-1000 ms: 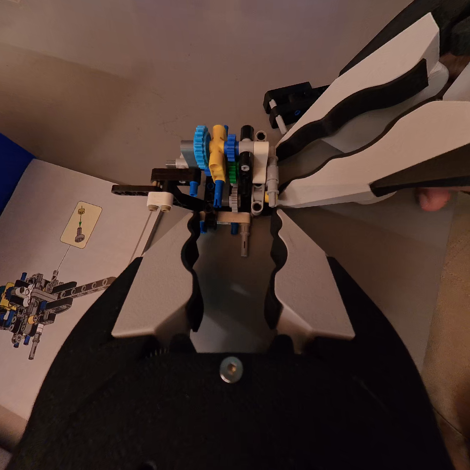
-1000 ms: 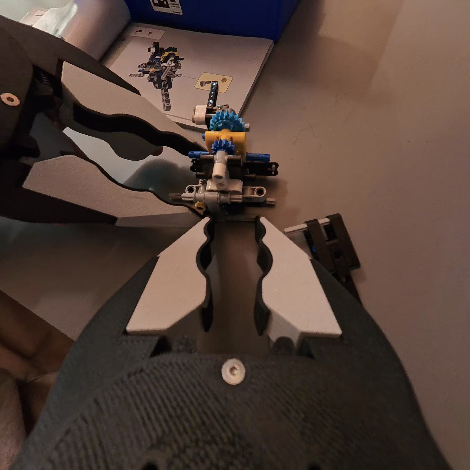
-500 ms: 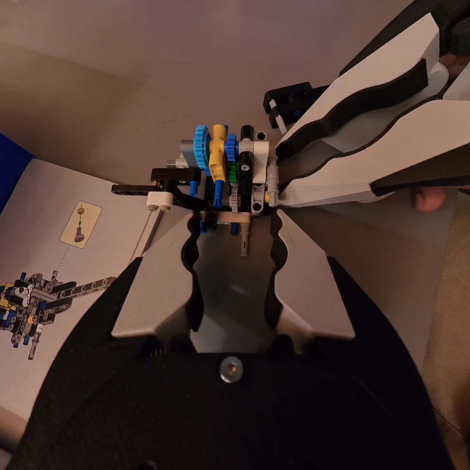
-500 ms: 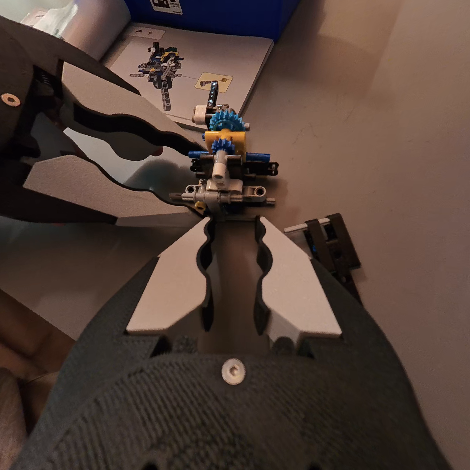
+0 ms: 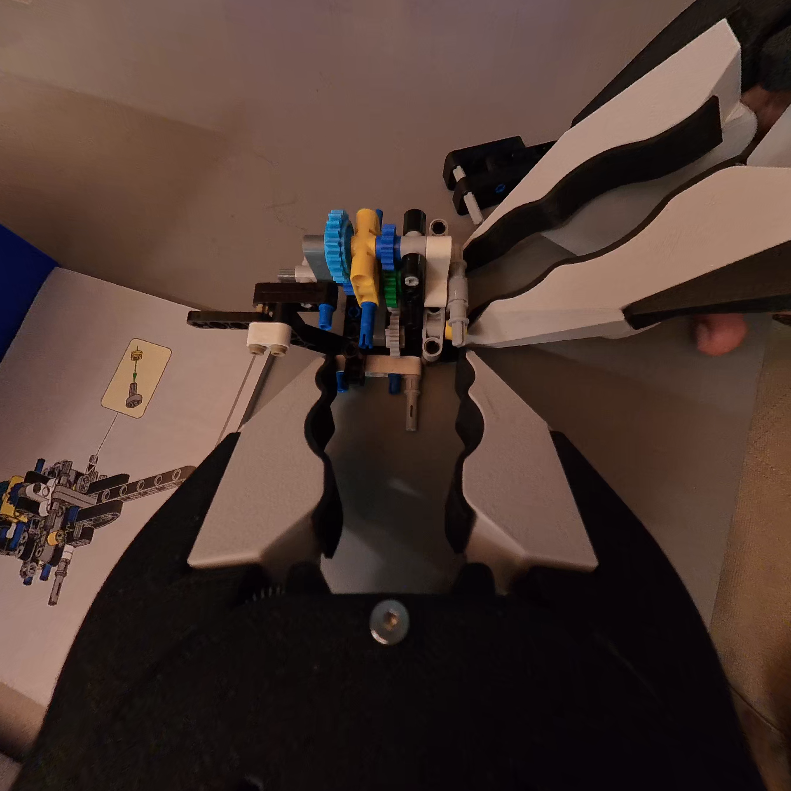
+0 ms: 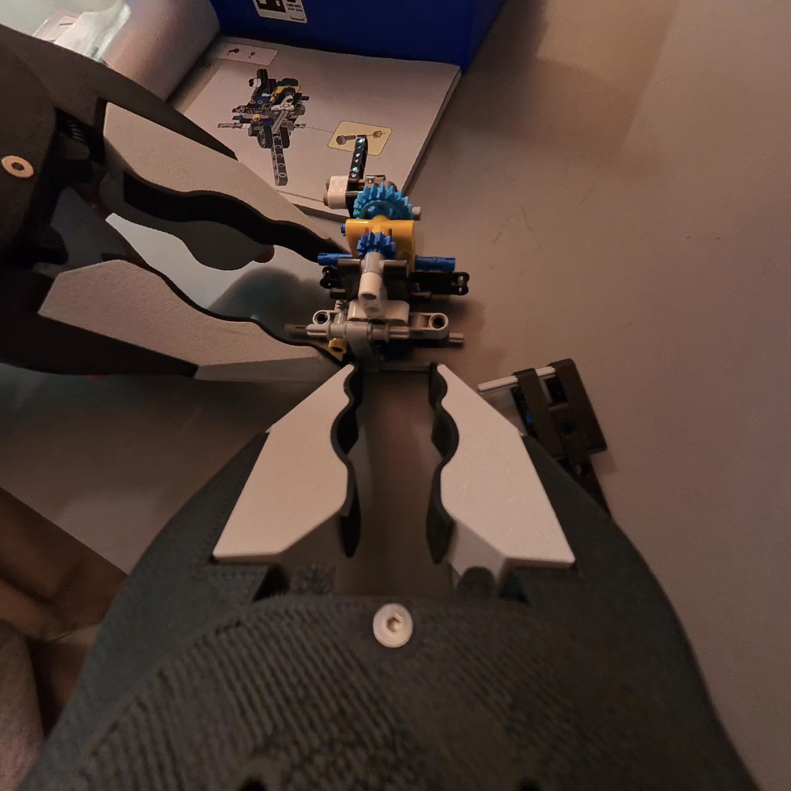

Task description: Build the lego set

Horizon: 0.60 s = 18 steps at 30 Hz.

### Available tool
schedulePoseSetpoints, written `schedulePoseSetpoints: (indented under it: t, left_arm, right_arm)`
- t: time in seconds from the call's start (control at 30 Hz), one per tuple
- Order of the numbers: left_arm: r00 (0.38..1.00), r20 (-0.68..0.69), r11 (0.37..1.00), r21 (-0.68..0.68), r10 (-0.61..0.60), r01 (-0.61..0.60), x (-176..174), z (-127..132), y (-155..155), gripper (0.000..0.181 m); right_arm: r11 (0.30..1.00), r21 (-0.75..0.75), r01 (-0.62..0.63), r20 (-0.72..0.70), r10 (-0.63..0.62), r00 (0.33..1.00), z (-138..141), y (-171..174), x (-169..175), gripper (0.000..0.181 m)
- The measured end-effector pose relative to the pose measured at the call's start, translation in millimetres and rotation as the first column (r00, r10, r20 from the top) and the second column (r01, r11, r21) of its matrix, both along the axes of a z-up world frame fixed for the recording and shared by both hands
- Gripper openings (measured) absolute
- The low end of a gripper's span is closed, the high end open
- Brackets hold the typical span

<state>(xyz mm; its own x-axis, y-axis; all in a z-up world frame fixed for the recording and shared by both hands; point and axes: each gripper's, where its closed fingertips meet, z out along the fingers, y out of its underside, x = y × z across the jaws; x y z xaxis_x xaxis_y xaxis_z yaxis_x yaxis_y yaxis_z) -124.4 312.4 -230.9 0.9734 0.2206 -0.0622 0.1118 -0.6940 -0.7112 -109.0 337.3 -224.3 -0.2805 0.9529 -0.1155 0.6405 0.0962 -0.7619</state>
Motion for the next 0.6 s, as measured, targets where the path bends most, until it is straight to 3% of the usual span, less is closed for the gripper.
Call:
schedulePoseSetpoints:
  t: [0.6]
  left_arm:
    - [1.0,-0.002,1.0,-0.001,0.0,0.0,0.1,0.0,0.0,0.057]
  right_arm:
    - [1.0,0.029,0.005,-0.014,-0.004,1.0,0.7,0.7,-0.3,0.032]
